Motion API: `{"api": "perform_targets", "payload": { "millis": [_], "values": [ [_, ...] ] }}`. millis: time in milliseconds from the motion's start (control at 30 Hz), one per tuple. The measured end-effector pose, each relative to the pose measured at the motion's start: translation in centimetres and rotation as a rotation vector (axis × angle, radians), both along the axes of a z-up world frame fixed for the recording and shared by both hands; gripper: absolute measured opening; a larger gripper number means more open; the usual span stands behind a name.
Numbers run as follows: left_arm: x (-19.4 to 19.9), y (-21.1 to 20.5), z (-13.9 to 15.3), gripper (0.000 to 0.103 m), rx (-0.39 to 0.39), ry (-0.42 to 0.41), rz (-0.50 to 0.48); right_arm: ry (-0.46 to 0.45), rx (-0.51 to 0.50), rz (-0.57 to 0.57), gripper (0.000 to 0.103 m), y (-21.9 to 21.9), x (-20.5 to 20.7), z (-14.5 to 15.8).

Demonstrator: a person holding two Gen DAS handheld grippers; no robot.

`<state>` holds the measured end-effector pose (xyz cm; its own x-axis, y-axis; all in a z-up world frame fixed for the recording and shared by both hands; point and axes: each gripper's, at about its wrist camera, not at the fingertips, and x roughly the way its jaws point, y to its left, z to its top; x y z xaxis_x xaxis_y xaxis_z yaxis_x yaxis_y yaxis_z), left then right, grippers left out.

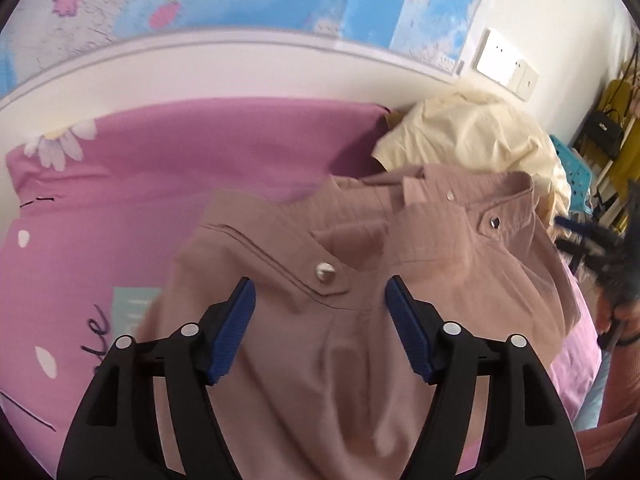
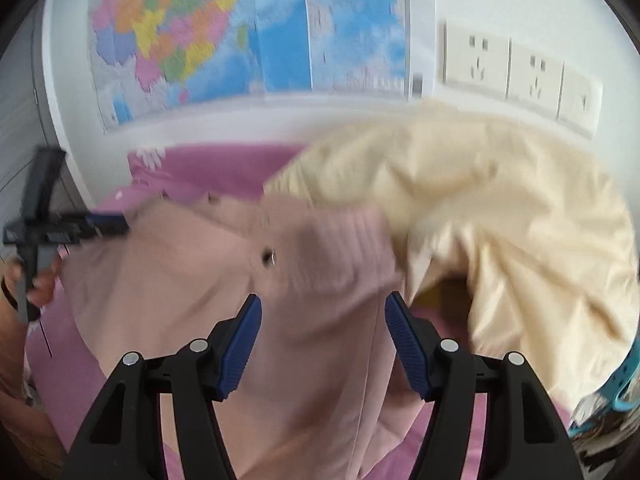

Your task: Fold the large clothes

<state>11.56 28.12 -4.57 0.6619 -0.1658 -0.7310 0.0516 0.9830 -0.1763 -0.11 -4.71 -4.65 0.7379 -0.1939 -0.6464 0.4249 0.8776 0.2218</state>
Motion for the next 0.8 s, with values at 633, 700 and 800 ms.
{"api": "perform_targets", "payload": {
  "millis": [633,700,800],
  "values": [
    [2.3,3.5,-1.5,0.002,0.076,0.086,0.155,-0.100,0.234,-0.057,0.005,-5.2,0.6,-1.2],
    [2.1,4.5,-1.4,0.002,0.034,0.085,0.190,-0.119,0.285,-0.060,0.005,-5.7,0.3,-1.6],
    [1.8,4.7,-1.8,0.001,0.100,0.101,0.259,-0.050,0.265,-0.069,0.005,-5.4,1.9,-3.0]
  ]
}}
